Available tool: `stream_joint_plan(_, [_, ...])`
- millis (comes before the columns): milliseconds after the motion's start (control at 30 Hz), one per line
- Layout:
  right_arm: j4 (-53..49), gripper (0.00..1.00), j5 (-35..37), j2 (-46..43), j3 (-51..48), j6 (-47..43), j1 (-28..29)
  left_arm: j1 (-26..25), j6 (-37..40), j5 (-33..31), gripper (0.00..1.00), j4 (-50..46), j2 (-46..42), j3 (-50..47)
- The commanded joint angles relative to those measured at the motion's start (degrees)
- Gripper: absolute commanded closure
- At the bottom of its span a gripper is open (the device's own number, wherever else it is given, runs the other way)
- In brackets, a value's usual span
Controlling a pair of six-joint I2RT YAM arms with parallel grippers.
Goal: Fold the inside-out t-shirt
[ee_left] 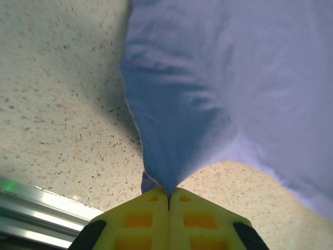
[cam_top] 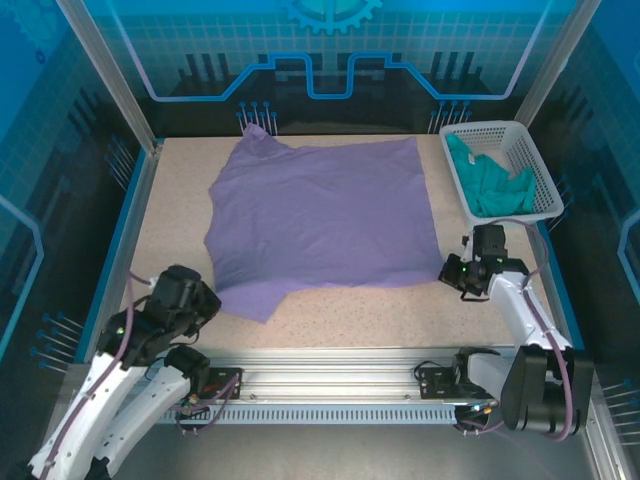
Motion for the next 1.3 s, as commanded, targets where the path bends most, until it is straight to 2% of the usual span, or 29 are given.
stream_joint_plan(0, [-2.93, 1.00, -0.90, -3.14, -1.14, 2.72, -0.86, -0.02, -0.53, -3.57, 1.00, -8.67, -0.55, 4.07])
stream_joint_plan(100, [-1.77, 1.00, -1.02, -4.58, -1.93, 3.75, -0.81, -0.02, 0.61, -4.06, 1.00, -6.53, 0.43, 3.00])
stream_joint_plan(267, [0.44, 1.00, -1.51, -2.22, 0.14, 3.01, 0.31, 1.36, 5.65, -2.87, 1.00, 2.87, 6.30, 0.54])
stream_joint_plan(533, [2.56, 1.00, 0.37, 5.06, 5.74, 0.29, 3.22, 14.56, 16.45, 8.87, 1.00, 16.32, 15.58, -0.59])
stream_joint_plan(933, [3.46, 1.00, 1.60, 15.58, 13.77, -2.75, 4.33, 20.64, 23.53, 14.50, 1.00, 24.87, 29.02, 6.45])
stream_joint_plan(1267, [4.45, 1.00, 1.84, 22.40, 19.28, -3.39, 4.59, 25.06, 26.31, 16.05, 1.00, 28.95, 36.78, 11.89])
